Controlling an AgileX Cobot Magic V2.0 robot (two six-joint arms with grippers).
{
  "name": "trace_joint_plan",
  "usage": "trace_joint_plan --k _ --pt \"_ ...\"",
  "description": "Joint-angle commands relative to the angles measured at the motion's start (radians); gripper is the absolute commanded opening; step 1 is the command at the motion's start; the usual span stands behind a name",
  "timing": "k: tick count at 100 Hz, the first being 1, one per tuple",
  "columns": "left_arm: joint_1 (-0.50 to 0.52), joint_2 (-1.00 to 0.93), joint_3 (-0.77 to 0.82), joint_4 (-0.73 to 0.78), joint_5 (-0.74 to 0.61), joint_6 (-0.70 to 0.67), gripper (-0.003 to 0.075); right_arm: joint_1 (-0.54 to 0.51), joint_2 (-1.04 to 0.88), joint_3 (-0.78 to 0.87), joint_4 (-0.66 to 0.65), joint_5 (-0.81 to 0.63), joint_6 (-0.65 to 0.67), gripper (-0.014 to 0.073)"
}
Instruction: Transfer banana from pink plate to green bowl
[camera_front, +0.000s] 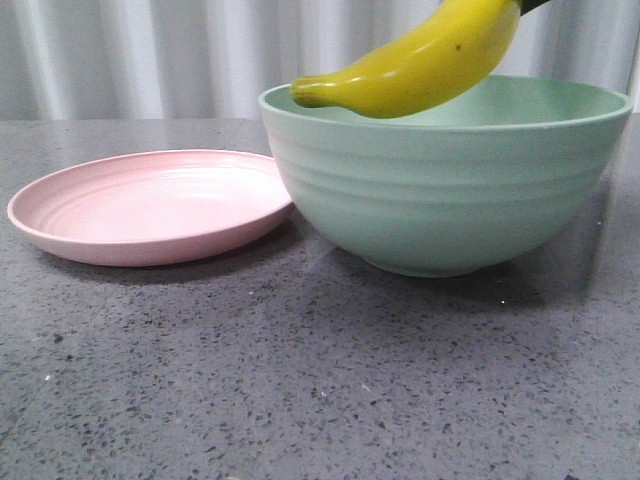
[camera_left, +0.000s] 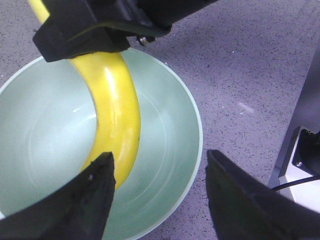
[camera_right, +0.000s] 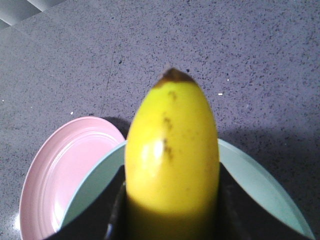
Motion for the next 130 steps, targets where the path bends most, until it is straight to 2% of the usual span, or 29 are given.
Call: trace_joint_plan --k 1,11,21,62,66,71,87,89,106,130 --pt "-0.005 -0.031 -0.035 -0.029 -0.061 0.002 0.0371 -0.008 -0.028 -0.038 -0.009 -0.060 -0.006 0.0136" --pt "-0.005 -0.031 -0.035 -0.029 -0.061 0.002 0.0371 -0.008 -0.028 -0.038 -0.012 -0.051 -0.006 0.0304" --pt "-0.005 -0.031 -0.035 -0.030 -0.061 0.002 0.0371 -0.008 -0.028 -0.038 -0.012 -0.049 -0.006 0.0388" --pt "-0.005 -0.031 -0.035 -0.037 -0.061 0.002 0.0356 -0.008 -0.028 -0.038 -0.046 -0.028 -0.006 0.0384" --pt "-0.005 -0.031 -0.035 -0.037 -0.061 0.002 0.0330 -0.008 -0.028 -0.038 -0.062 -0.005 -0.006 0.0360" --pt "-0.005 -0.031 -0.035 -0.037 -0.061 0.002 0.0261 -0.008 -0.028 -0.038 -0.084 0.025 -0.006 0.0294" --pt "-0.005 -0.035 -0.035 -0.039 -0.070 0.002 0.0005 -0.006 -0.035 -0.038 -0.142 0.105 -0.006 -0.0064" --pt "-0.005 -0.035 -0.035 -0.039 -0.070 0.002 -0.0023 -0.006 -0.040 -0.036 -0.151 0.109 -0.008 -0.0067" --pt "-0.005 -0.064 0.002 -0.039 -0.123 0.002 -0.0020 -0.006 -0.113 -0.011 -0.212 0.101 -0.036 -0.0064" --pt "-0.005 -0.217 0.204 -0.028 -0.274 0.042 -0.0020 -0.006 -0.341 0.130 -0.216 -0.013 -0.105 -0.0064"
